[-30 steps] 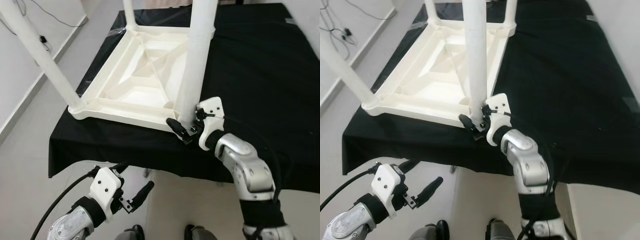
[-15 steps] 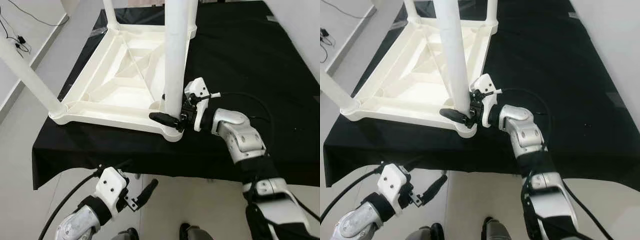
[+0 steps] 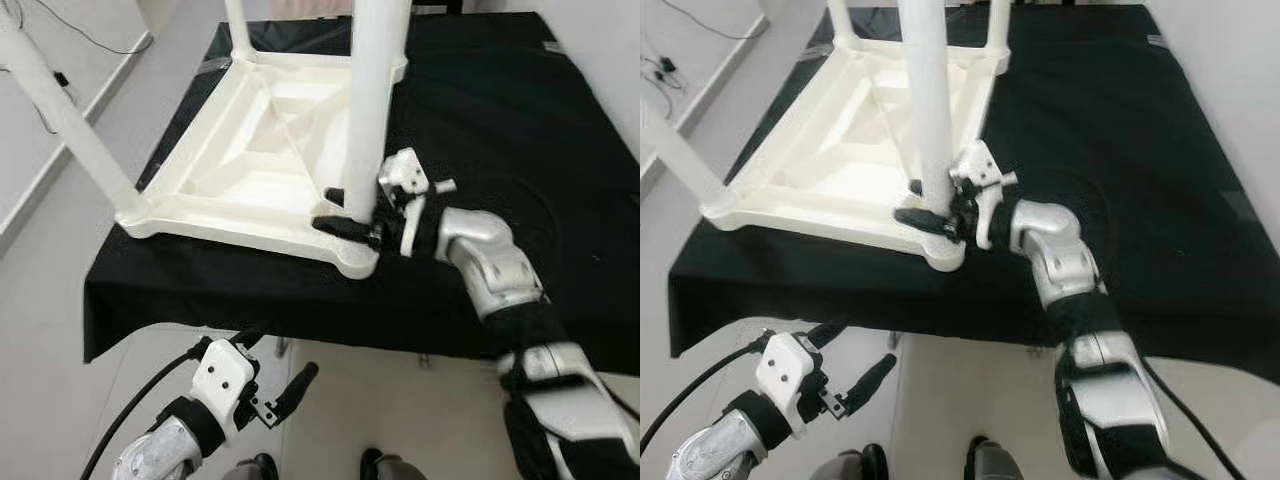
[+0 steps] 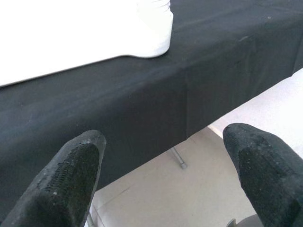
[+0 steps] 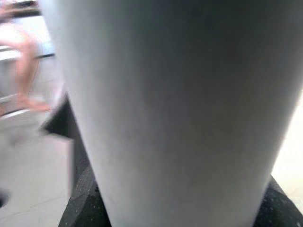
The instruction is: Building children table
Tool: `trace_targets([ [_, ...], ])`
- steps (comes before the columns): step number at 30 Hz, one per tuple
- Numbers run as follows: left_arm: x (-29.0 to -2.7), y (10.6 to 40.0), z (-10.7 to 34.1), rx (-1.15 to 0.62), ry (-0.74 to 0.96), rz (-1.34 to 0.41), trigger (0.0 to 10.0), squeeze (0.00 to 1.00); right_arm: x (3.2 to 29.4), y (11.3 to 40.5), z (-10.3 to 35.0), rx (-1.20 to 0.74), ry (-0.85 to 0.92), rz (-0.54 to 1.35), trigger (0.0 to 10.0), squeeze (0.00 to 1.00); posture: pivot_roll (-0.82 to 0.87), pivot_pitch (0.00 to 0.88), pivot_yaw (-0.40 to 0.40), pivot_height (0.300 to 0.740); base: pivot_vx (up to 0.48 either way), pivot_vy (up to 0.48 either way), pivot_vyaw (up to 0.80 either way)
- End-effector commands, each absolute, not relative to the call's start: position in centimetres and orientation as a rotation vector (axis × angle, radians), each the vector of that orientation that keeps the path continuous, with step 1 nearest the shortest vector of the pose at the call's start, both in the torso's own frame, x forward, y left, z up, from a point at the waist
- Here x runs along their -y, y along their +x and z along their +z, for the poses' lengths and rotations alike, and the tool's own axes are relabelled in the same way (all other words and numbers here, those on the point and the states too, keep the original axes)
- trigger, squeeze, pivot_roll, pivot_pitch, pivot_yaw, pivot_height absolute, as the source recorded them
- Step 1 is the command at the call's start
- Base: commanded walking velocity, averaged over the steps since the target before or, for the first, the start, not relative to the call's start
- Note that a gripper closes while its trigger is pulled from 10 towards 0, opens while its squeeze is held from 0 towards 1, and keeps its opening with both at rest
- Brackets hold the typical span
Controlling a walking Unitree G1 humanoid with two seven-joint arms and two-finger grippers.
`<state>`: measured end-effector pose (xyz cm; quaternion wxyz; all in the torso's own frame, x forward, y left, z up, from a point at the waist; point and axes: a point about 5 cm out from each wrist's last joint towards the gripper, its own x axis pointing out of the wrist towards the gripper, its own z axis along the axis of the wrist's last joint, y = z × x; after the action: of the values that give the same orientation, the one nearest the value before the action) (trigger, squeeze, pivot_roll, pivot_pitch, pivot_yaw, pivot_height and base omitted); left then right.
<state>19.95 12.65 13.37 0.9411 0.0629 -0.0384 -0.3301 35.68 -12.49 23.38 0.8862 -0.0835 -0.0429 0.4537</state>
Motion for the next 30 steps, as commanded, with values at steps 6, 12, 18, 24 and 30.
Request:
trace_targets([
  [6,-12.5,19.3,13.8,0.076,0.112,-0.695,10.0,0.0,12.2,29.0,14.4,-0.242,-0.133,0.296,0.0,0.0,0.0,0.313,0.012,0.74,0.0,0.0,0.0],
  [12,-12.4,19.3,13.8,0.074,0.111,-0.705,10.0,0.0,11.2,29.6,14.5,-0.201,-0.13,0.217,0.0,0.0,0.01,0.312,0.014,0.74,0.0,0.0,0.0],
  [18,-12.5,19.2,13.8,0.074,0.108,-0.7,10.0,0.0,10.5,31.9,15.9,-0.155,-0.124,0.256,10.0,0.0,0.02,0.318,0.011,0.74,0.0,0.0,0.0],
  [24,-12.5,19.4,13.9,0.075,0.113,-0.693,10.0,0.0,9.9,33.5,21.5,0.074,0.046,0.586,10.0,1.0,0.03,0.302,0.006,0.74,0.0,0.0,0.0],
  [30,-12.4,19.7,13.7,0.08,0.12,-0.685,10.0,0.0,10.3,33.7,23.7,0.115,-0.104,0.902,10.0,0.0,0.03,0.28,0.003,0.74,0.0,0.0,0.0],
])
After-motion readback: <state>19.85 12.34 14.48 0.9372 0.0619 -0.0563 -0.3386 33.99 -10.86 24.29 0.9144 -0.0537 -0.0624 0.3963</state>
